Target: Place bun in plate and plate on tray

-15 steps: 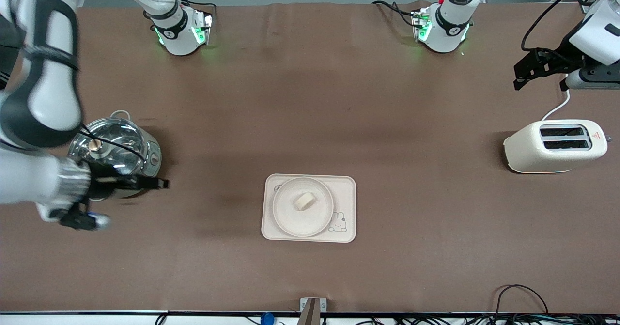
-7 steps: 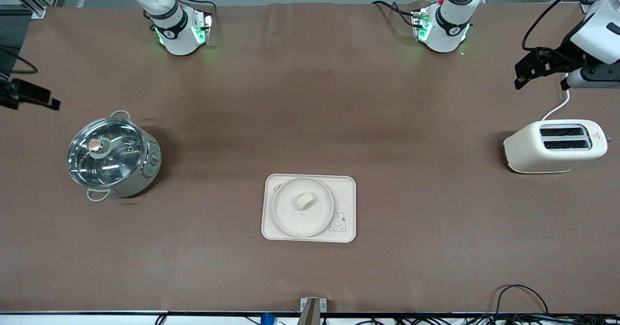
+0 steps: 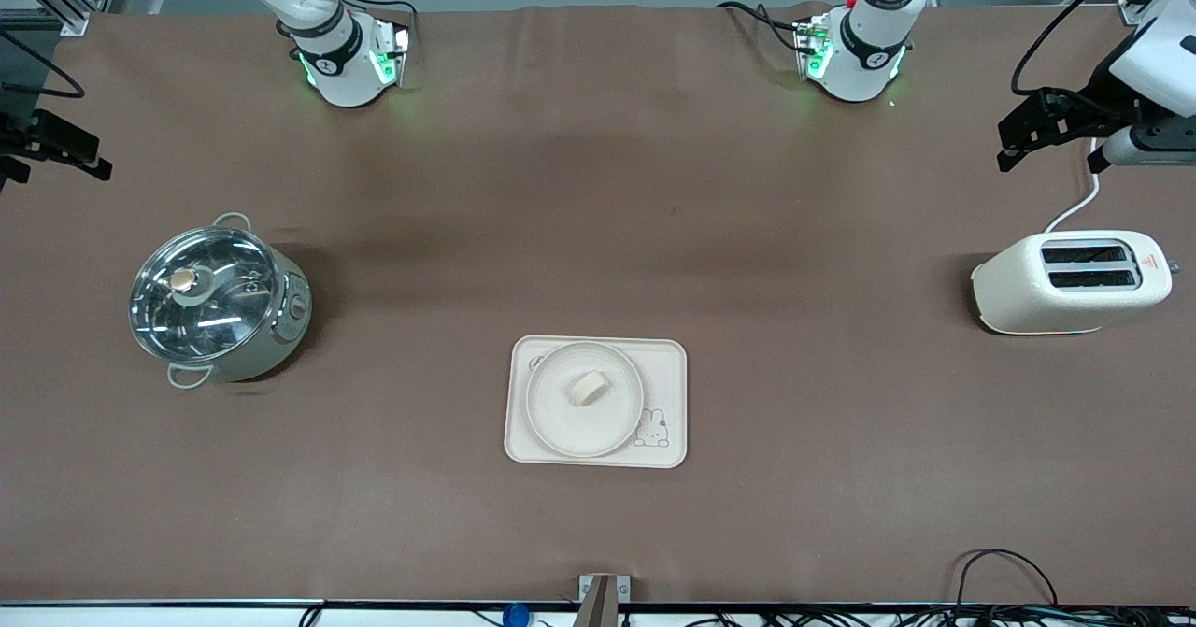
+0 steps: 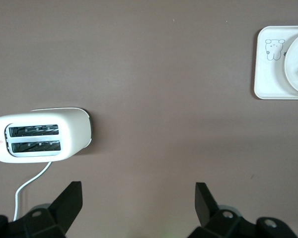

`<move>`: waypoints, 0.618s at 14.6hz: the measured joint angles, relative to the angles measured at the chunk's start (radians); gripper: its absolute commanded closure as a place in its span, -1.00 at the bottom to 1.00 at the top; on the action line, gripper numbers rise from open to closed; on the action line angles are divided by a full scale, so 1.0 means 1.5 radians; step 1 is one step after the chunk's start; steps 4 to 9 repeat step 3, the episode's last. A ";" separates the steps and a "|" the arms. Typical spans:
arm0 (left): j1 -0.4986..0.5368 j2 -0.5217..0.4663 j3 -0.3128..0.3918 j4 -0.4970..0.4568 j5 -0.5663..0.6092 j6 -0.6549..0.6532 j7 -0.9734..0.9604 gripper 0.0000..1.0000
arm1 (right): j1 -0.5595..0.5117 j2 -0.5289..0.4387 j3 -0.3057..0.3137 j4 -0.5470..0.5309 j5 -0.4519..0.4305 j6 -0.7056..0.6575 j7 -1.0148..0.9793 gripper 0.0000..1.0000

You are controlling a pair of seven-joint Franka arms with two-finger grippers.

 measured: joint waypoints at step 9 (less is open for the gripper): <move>0.000 0.000 0.000 0.005 0.000 -0.004 0.000 -1.00 | 0.000 -0.003 0.006 -0.003 0.000 -0.006 -0.003 -1.00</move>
